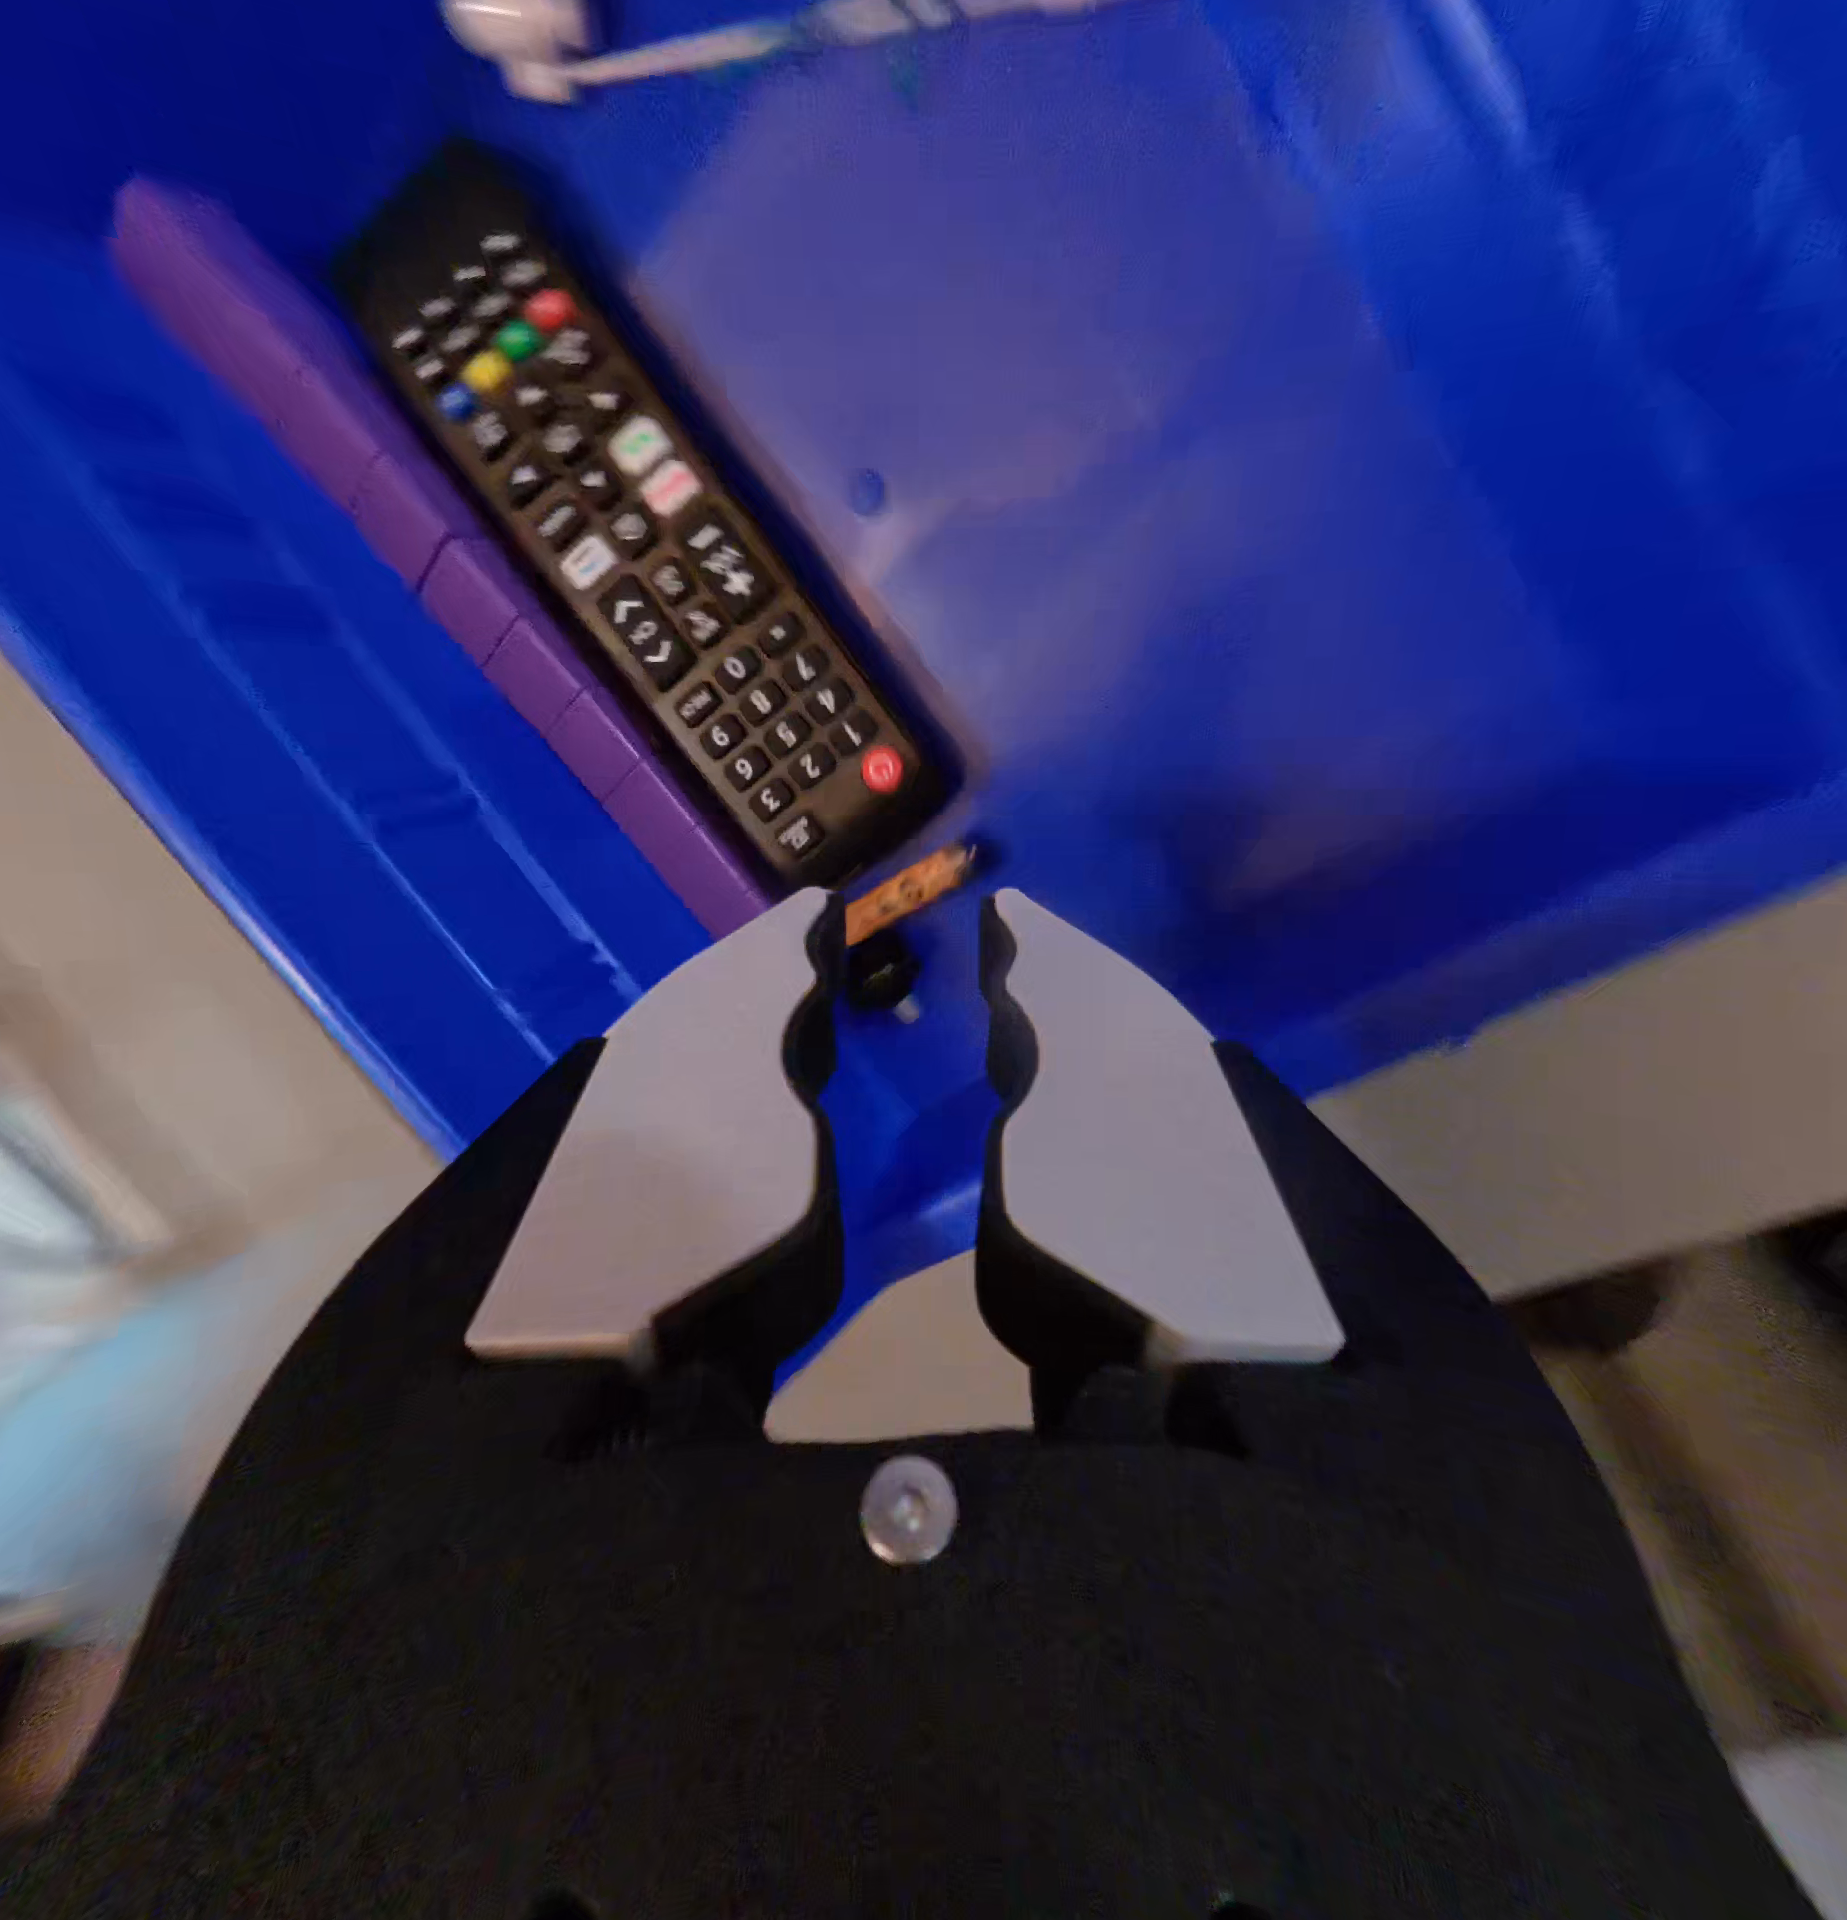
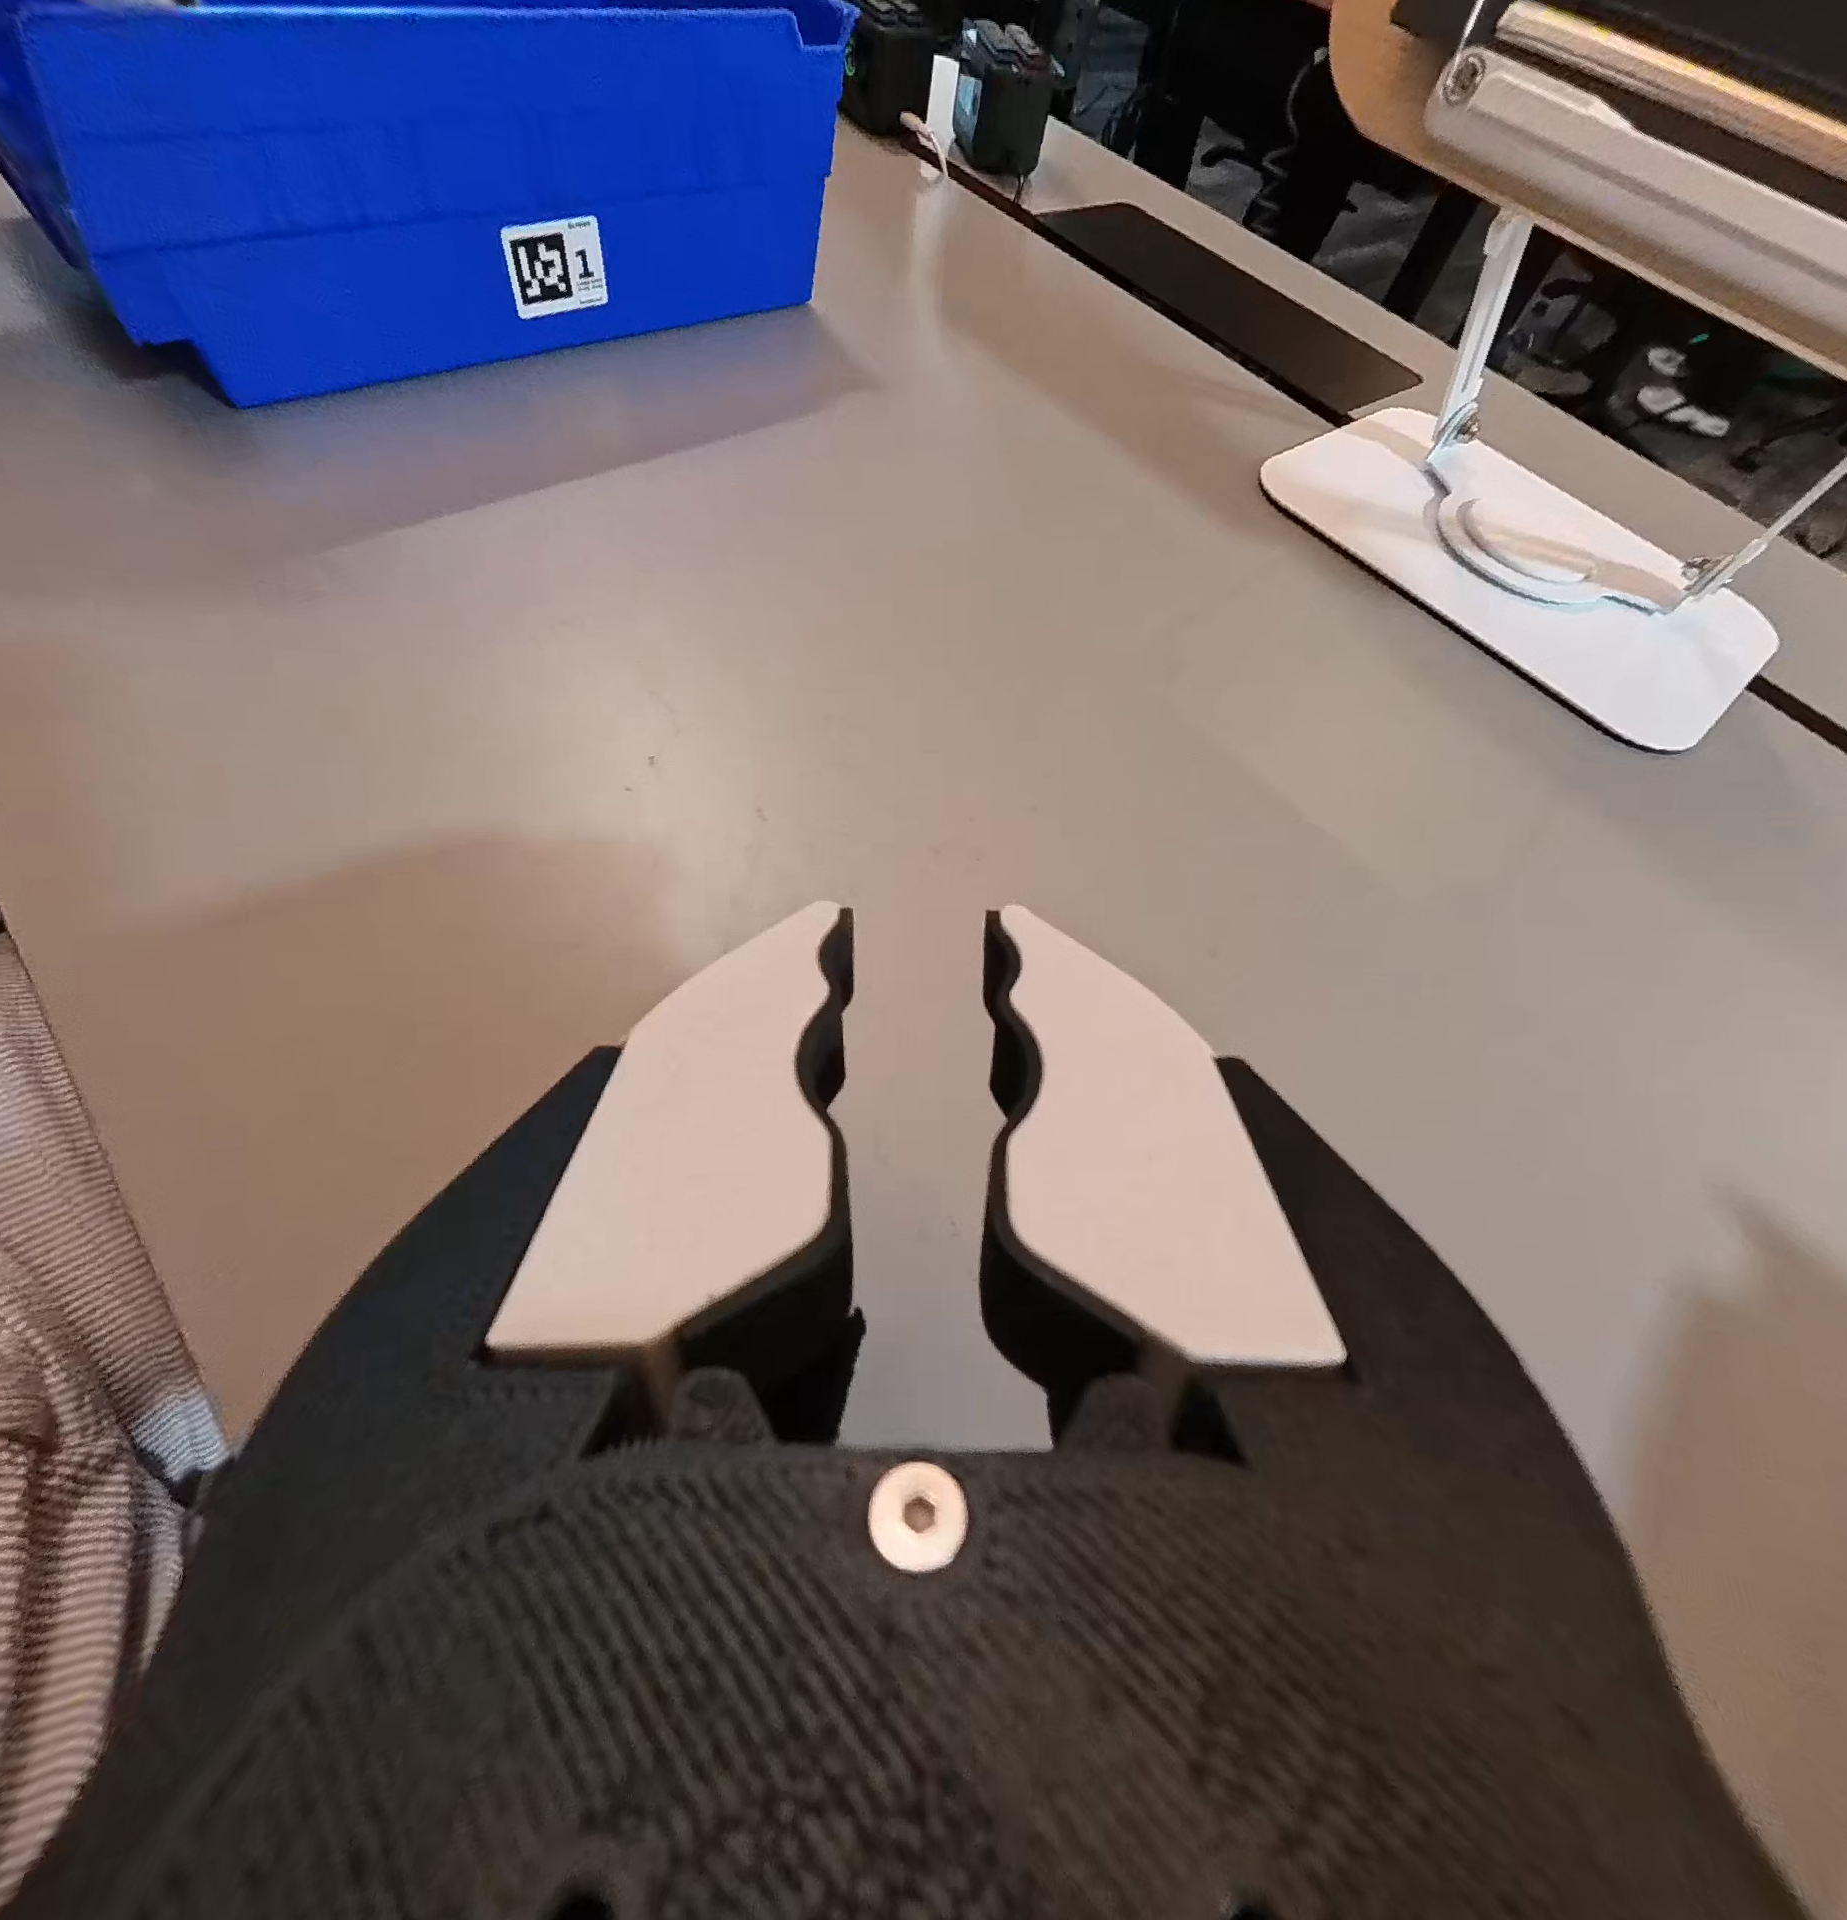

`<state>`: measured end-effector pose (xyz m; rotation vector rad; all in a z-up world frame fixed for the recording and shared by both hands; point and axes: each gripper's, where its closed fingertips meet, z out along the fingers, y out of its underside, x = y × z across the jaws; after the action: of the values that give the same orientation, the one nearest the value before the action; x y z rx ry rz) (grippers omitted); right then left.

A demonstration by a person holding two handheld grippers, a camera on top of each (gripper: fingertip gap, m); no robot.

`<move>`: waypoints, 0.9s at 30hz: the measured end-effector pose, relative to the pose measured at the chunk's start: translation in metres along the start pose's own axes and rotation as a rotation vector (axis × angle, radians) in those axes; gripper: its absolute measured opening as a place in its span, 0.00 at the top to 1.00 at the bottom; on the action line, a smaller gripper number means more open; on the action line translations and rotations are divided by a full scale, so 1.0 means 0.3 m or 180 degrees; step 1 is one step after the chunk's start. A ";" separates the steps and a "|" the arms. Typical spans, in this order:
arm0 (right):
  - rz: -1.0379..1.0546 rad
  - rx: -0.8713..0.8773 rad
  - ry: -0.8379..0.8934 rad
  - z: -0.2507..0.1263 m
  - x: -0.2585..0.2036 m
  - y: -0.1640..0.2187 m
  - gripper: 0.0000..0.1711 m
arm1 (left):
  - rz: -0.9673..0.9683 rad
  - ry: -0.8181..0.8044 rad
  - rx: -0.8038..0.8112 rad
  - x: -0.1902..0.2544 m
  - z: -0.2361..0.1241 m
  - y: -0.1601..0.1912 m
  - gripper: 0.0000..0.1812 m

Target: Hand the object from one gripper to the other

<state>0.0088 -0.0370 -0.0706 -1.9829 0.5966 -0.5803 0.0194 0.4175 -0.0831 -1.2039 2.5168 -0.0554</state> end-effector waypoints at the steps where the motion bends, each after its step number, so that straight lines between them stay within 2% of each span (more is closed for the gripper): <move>1: 0.0015 -0.0005 0.0003 0.000 0.005 0.005 0.86 | 0.0525 -0.0061 -0.0198 -0.005 0.005 0.019 0.85; 3: 0.0074 0.0003 -0.0010 0.002 0.011 0.010 0.86 | 0.1138 -0.0120 -0.0410 -0.022 0.017 0.026 0.87; 7: 0.0161 0.0035 -0.0009 0.001 0.024 0.009 0.87 | 0.1734 0.0119 -0.0432 -0.002 0.051 0.009 0.92; 14: 0.0179 0.0071 0.0029 -0.005 0.039 0.005 0.87 | 0.1958 0.0465 -0.0797 0.008 0.116 0.090 0.90; 23: 0.0189 0.0065 0.0001 0.000 0.033 0.007 0.88 | 0.2205 0.0481 -0.0679 0.028 0.172 0.081 0.89; 27: 0.0183 0.0077 0.0003 -0.003 0.033 0.004 0.88 | 0.2302 0.0430 -0.0703 0.028 0.178 0.079 0.94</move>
<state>0.0156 -0.0442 -0.0699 -1.9365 0.6424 -0.5508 0.0143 0.4321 -0.1400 -0.2961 2.9790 0.3357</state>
